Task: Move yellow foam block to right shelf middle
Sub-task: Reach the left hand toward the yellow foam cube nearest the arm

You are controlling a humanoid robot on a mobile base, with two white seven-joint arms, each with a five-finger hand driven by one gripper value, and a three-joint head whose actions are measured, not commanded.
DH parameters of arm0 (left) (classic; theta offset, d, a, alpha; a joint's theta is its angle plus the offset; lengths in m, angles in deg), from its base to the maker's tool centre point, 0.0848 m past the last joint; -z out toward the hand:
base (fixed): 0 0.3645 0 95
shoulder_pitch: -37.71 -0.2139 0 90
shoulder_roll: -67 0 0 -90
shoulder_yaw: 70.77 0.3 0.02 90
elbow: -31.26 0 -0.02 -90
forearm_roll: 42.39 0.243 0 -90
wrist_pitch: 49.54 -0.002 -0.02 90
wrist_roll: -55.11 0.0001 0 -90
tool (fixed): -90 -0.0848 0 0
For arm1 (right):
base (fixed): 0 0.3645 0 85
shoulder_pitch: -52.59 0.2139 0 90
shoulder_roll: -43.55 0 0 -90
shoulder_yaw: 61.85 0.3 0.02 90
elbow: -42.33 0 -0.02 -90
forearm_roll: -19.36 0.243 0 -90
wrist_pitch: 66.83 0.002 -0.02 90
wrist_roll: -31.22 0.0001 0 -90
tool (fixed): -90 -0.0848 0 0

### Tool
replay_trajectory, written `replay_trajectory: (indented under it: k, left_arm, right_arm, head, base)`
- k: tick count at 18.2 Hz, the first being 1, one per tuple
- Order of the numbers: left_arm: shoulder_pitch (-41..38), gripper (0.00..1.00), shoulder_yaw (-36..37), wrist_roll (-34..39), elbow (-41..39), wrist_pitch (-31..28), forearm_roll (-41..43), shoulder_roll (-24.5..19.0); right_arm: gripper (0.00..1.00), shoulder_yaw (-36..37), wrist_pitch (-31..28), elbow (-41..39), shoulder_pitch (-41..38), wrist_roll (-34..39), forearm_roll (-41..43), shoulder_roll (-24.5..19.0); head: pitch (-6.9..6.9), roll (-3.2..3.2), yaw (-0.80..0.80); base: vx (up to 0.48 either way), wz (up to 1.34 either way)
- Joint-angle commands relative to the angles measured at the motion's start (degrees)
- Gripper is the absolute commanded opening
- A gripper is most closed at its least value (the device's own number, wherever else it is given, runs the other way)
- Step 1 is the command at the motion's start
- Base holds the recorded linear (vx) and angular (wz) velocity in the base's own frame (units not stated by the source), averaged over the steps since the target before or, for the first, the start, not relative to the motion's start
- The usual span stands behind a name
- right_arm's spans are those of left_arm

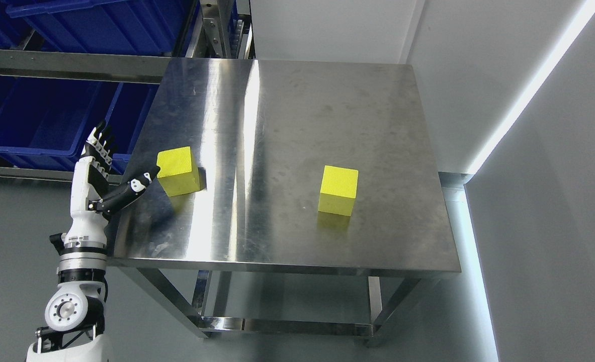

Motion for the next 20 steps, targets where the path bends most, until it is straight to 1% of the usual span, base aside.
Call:
replay_trajectory:
  k: [1, 5, 10, 14, 20]
  left_arm:
    - [-0.4, 1.0, 1.9, -0.1, -0.9, 0.5, -0.3, -1.0]
    - [-0.5, 1.0, 3.6, -0.2, -2.5, 0.6, -0.4, -1.0]
    - [-0.6, 1.0, 5.9, -0.3, -2.3, -0.1, -0.7, -1.0]
    - [0.3, 1.0, 7.6, -0.2, -1.4, -4.7, -0.6, -1.0]
    - [4.2, 1.0, 8.1, -1.1, 3.1, -5.7, -0.5, -1.0]
  right_arm:
    - [1.0, 0.4, 0.0, -1.0, 0.0, 0.0, -0.1, 1.0]
    - [1.0, 0.4, 0.0, -1.0, 0.0, 0.0, -0.2, 1.0]
    - [1.0, 0.4, 0.0, -1.0, 0.0, 0.0, -0.2, 1.0]
    - [1.0, 0.4, 0.0, -1.0, 0.0, 0.0, -0.2, 1.0]
    - [1.0, 0.4, 0.0, -1.0, 0.0, 0.0, -0.2, 1.0]
  head:
    - [0.0, 0.0, 0.0]
    - [0.0, 0.0, 0.0]
    - [0.0, 0.0, 0.0]
    - [0.0, 0.0, 0.0]
    - [0.0, 0.0, 0.0]
  base:
    - [0.0, 0.0]
    - [0.0, 0.0]
    - [0.0, 0.0]
    - [0.0, 0.0]
    - [0.0, 0.0]
